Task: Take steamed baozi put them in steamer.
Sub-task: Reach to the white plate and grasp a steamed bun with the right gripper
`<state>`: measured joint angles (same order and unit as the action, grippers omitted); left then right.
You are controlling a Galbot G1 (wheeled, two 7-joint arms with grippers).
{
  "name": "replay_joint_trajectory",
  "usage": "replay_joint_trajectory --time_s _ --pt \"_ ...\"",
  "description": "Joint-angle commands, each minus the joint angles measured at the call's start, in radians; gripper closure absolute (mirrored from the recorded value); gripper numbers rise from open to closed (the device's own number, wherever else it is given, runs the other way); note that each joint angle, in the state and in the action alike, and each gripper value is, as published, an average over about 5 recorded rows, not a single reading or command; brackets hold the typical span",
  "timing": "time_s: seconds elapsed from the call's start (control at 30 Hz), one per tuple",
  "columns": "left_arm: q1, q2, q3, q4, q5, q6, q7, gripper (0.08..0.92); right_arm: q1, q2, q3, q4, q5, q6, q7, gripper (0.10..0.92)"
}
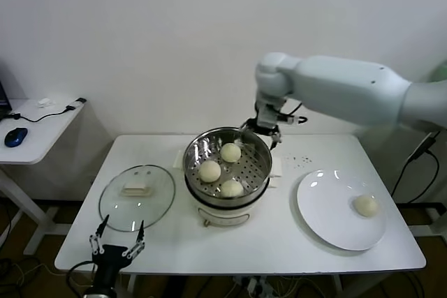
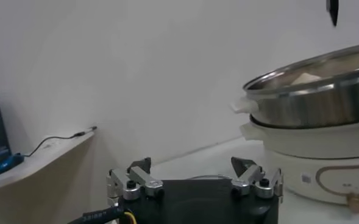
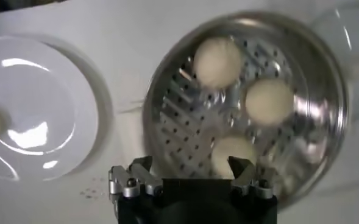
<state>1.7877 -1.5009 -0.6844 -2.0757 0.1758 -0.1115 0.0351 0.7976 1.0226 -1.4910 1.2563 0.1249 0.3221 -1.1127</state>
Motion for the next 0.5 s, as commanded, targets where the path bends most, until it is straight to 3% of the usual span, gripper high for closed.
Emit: replay_joint_trajectory --time_s 0.03,0.23,0.5 --pt "0.001 -0.002 0.009 -0.002 0.010 -0.002 0.000 0.177 -0.018 -0.406 -0.047 0.025 0.284 -0.555 0.093 0.203" --pt "0.011 -0.001 0.002 -0.007 0.000 -0.002 0.001 0.177 -0.293 -0.556 0.148 -0.021 0.192 -0.568 0.007 0.203" --pt "0.019 -0.002 -0.006 -0.012 -0.004 0.002 0.002 0.177 -0.694 -0.582 0.514 -0.122 -0.069 -0.476 -0.065 0.203"
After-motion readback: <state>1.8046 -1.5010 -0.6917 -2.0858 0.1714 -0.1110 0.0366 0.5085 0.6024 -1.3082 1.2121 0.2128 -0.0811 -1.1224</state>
